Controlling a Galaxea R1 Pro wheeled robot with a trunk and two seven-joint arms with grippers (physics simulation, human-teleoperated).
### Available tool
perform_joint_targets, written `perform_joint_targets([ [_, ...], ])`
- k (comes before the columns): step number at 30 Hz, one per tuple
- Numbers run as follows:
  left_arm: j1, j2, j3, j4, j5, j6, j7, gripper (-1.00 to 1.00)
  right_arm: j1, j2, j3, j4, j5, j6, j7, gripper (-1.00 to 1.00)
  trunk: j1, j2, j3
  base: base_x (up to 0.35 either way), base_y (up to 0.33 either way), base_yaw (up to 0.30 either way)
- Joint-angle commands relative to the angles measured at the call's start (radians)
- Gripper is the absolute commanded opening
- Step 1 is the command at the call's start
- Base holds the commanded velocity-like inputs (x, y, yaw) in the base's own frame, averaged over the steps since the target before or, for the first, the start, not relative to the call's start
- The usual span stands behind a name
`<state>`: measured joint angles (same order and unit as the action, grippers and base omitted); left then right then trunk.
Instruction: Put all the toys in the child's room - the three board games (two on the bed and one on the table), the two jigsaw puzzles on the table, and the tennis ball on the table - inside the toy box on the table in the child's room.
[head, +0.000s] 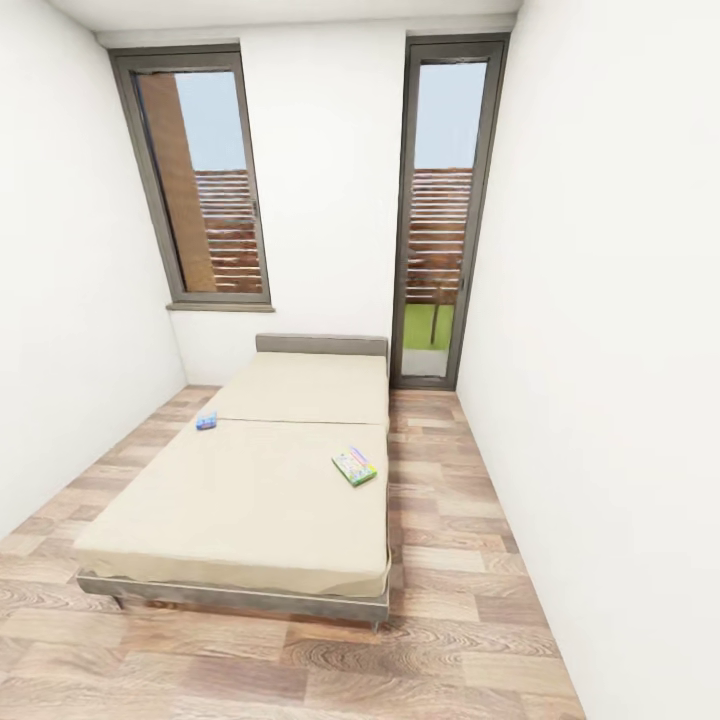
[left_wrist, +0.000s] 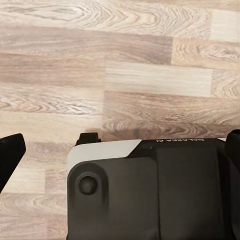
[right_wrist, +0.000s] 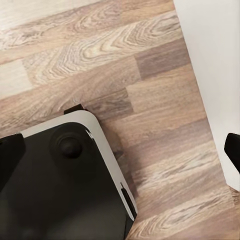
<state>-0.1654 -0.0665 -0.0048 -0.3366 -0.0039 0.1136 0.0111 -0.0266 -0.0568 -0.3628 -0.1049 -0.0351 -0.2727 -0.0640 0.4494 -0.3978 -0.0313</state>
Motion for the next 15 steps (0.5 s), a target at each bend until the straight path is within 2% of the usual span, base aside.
perform_joint_targets([
  [1,0.000,0.000,-0.001,-0.002,-0.001,0.006,0.001,1.00,-0.001,0.000,0.003,0.000,-0.003,-0.005,-0.002,1.00,0.001,-0.002,-0.002,0.000,0.000,-0.014],
  [15,0.000,0.001,0.000,-0.002,0.001,0.006,0.001,1.00,-0.001,0.000,0.004,-0.001,-0.002,-0.004,0.002,1.00,0.001,-0.002,-0.002,0.000,0.000,-0.003],
])
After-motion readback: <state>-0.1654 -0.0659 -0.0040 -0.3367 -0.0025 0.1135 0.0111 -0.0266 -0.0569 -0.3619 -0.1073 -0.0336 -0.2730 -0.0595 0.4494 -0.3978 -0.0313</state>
